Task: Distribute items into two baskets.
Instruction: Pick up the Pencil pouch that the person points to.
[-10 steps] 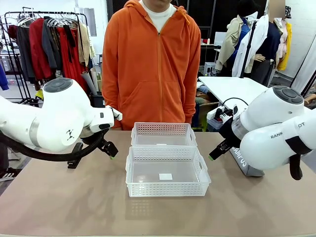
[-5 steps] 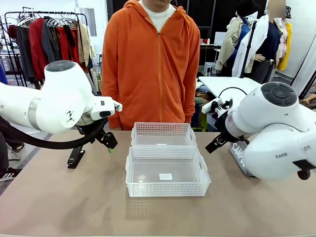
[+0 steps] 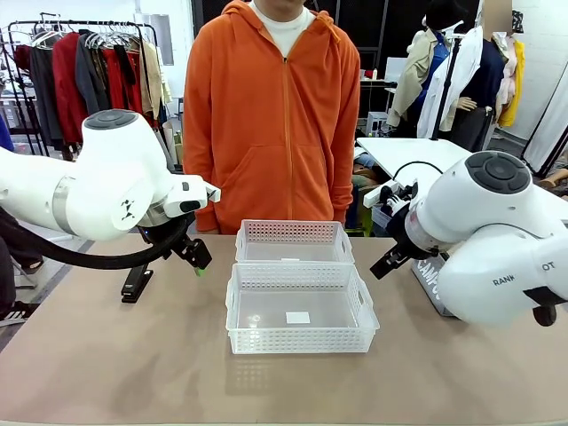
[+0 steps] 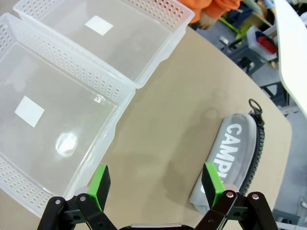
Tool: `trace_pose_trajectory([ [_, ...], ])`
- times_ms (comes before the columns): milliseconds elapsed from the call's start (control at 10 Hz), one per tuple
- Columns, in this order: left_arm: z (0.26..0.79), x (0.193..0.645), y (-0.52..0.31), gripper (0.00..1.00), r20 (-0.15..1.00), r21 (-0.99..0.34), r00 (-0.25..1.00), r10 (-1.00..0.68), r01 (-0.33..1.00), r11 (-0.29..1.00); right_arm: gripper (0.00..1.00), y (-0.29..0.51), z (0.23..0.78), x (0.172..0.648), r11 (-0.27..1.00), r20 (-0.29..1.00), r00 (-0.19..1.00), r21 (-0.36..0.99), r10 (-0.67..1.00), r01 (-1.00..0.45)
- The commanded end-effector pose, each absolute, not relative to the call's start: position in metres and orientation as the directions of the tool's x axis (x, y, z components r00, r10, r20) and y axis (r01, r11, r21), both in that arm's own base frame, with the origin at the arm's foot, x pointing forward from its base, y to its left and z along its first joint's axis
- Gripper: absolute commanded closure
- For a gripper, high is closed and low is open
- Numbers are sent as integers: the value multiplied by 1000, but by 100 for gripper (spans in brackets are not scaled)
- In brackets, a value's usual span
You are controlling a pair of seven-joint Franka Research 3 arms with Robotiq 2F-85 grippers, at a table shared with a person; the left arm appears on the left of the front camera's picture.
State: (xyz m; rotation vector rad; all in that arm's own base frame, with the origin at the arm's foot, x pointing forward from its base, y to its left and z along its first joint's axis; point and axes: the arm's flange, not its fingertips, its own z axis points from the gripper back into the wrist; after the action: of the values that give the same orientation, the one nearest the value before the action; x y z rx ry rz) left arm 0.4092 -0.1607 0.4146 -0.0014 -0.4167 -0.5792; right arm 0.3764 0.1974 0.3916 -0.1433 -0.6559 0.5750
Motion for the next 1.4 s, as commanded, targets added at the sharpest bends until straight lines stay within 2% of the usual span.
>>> trace_pose_trajectory([
  [0, 414, 409, -160, 0, 389, 115, 754, -529, 530, 840, 0, 195, 397, 378, 824, 545, 622, -304, 562, -478],
  [400, 414, 409, -160, 0, 389, 115, 754, -529, 530, 840, 0, 197, 392, 376, 834, 535, 642, -303, 550, -461],
  [500, 415, 409, -161, 0, 383, 114, 756, -531, 532, 839, 0, 198, 399, 384, 855, 546, 668, -212, 505, -473],
  [900, 436, 415, -167, 0, 307, 23, 790, -531, 551, 834, 0, 190, 432, 401, 879, 540, 736, -17, 409, -476],
  [1300, 457, 430, -164, 0, 319, -196, 844, -431, 504, 841, 0, 166, 448, 418, 870, 510, 832, 283, 219, -403],
])
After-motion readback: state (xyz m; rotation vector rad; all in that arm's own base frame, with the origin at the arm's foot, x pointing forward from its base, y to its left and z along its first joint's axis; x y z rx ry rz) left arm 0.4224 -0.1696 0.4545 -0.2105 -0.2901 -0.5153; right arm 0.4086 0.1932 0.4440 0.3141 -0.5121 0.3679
